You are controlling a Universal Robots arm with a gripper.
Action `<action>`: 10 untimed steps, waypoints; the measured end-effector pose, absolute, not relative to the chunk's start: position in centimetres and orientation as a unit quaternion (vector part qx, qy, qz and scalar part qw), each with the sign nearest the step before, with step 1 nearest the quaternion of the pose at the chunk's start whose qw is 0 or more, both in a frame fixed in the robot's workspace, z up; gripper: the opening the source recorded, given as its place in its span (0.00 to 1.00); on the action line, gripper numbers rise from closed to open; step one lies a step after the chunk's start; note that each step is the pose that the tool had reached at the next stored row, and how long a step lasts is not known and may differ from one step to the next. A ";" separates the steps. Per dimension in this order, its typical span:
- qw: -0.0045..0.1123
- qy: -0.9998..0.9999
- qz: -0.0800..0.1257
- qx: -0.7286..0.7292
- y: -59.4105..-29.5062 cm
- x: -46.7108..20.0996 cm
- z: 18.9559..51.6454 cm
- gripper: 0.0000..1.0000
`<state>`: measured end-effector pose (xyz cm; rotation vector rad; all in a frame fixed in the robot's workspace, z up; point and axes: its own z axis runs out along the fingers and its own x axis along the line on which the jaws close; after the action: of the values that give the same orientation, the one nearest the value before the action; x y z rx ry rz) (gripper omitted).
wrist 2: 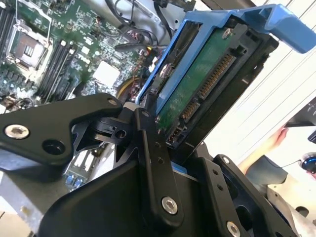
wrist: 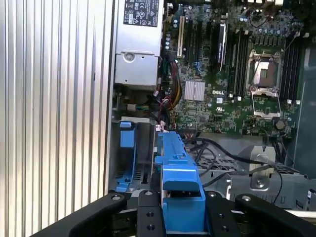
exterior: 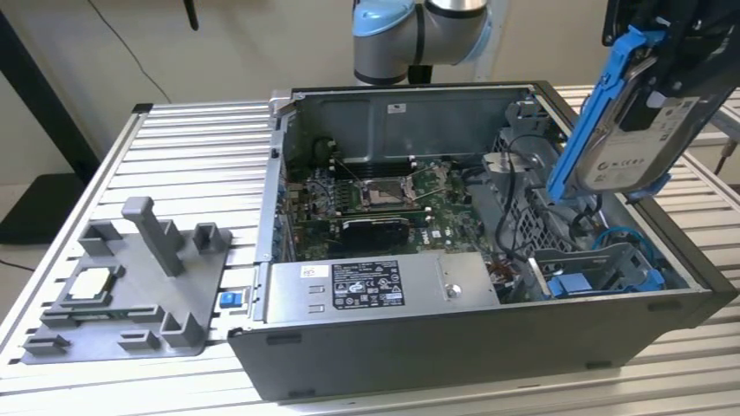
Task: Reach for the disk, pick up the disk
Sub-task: 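Pick up the disk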
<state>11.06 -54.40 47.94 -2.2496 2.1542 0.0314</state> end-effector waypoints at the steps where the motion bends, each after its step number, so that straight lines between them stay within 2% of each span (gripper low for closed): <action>1: 0.013 0.691 0.010 -0.723 -54.6 11.1 47.8 0.00; 10: 0.013 0.690 0.010 -0.724 -56.5 11.0 46.2 0.00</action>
<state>11.00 -56.50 46.18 -2.2539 2.1495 0.0318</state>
